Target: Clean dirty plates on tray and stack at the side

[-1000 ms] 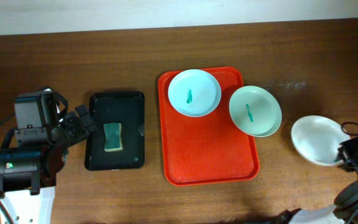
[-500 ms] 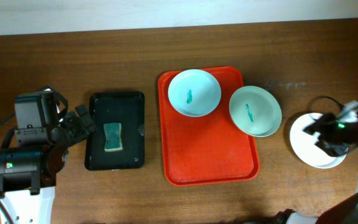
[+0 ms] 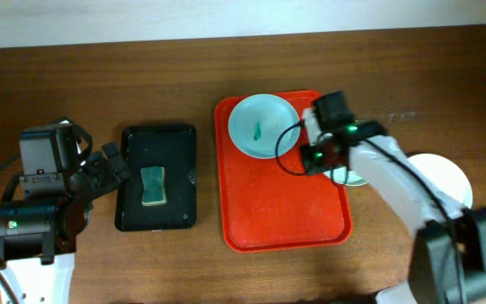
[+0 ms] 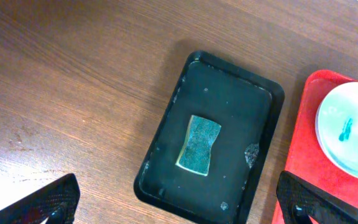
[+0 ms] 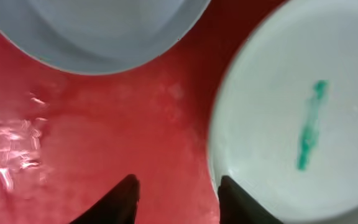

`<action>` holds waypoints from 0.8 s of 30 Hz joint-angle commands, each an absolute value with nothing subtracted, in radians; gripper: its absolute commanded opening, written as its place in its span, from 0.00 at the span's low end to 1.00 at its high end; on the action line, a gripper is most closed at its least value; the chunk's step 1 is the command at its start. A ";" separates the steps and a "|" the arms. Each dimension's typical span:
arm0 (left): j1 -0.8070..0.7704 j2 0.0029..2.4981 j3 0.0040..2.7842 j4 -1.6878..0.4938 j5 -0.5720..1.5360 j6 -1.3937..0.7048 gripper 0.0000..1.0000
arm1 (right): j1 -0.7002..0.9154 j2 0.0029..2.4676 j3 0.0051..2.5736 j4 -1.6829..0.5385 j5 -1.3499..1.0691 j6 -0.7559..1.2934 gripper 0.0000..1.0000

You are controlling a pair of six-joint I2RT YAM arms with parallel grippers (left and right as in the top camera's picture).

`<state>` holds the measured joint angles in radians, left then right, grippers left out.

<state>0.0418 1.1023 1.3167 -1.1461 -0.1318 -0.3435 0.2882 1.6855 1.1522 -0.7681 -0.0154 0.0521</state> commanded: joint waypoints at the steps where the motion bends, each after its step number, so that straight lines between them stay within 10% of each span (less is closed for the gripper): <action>1: 0.047 1.097 1.328 -1.146 -0.147 -0.342 0.99 | 0.342 1.766 1.161 -0.770 0.166 0.088 0.34; 17: 0.047 1.097 1.328 -1.146 -0.147 -0.342 0.99 | 0.620 1.701 1.164 -0.730 -0.194 0.404 0.04; 20: 0.047 1.097 1.328 -1.146 -0.146 -0.342 0.99 | 0.655 1.700 1.189 -0.762 0.050 0.474 0.36; 24: 0.047 1.097 1.328 -1.146 -0.147 -0.342 0.99 | 0.576 1.707 1.202 -0.807 0.336 0.400 0.40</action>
<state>0.0418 1.1023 1.3167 -1.1458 -0.1318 -0.3435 0.6483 1.7210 1.1748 -0.7967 0.0620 0.4145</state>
